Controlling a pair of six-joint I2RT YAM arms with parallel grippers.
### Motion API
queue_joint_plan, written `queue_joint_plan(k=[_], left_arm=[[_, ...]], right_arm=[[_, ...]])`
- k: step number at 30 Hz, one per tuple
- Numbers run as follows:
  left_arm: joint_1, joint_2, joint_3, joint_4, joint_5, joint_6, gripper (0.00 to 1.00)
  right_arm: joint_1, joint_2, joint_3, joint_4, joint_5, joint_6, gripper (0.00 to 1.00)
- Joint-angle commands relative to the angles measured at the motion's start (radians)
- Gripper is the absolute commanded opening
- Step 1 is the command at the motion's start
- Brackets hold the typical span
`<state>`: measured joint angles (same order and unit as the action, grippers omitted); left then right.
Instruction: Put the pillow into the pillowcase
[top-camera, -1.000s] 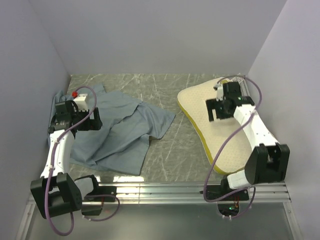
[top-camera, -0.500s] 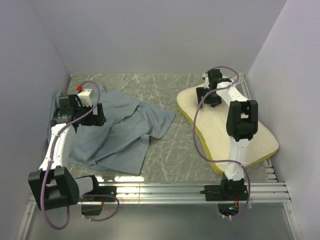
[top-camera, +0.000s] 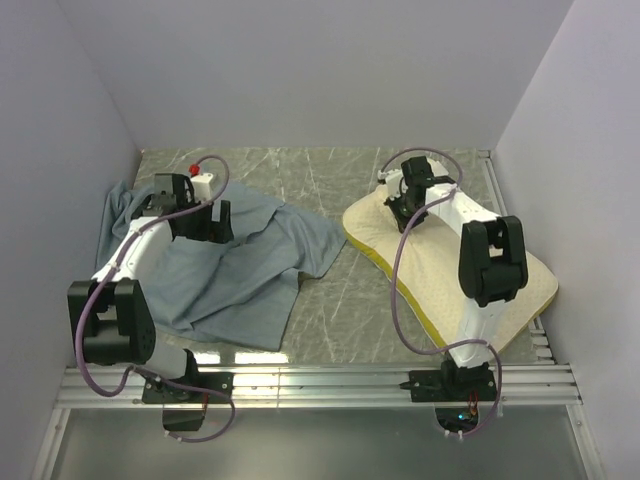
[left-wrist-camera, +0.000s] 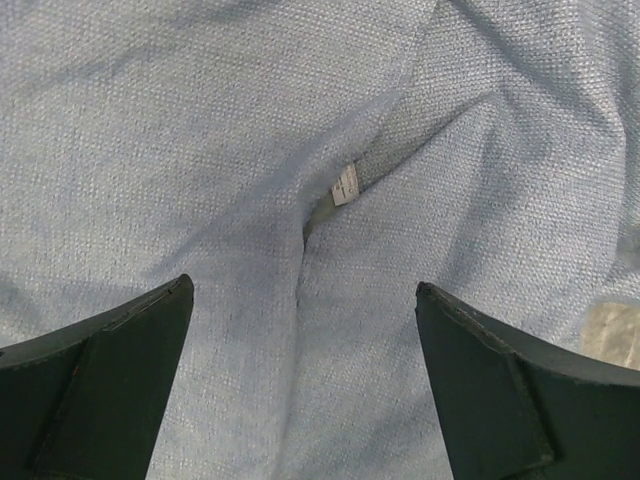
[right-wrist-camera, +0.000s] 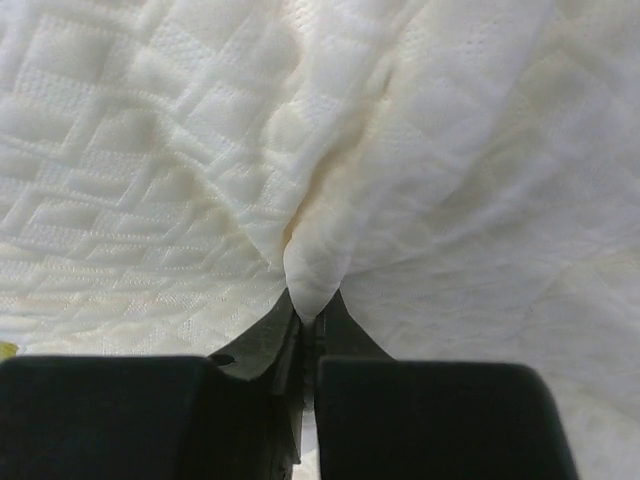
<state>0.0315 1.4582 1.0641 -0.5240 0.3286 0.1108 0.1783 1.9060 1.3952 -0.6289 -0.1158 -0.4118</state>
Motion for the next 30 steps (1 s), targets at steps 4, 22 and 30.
queue_joint_plan(k=[4, 22, 30], left_arm=[[-0.1, 0.04, 0.048, 0.068, -0.128, -0.003, 0.95], [-0.145, 0.366, 0.194, 0.098, -0.244, -0.01, 0.41], [-0.153, 0.402, 0.316, 0.03, -0.036, -0.031, 0.0]], right_arm=[[0.003, -0.116, -0.056, -0.123, -0.099, -0.096, 0.0], [0.185, -0.588, -0.153, -0.203, -0.3, -0.113, 0.0], [0.397, -0.642, -0.186, -0.164, -0.328, -0.082, 0.0]])
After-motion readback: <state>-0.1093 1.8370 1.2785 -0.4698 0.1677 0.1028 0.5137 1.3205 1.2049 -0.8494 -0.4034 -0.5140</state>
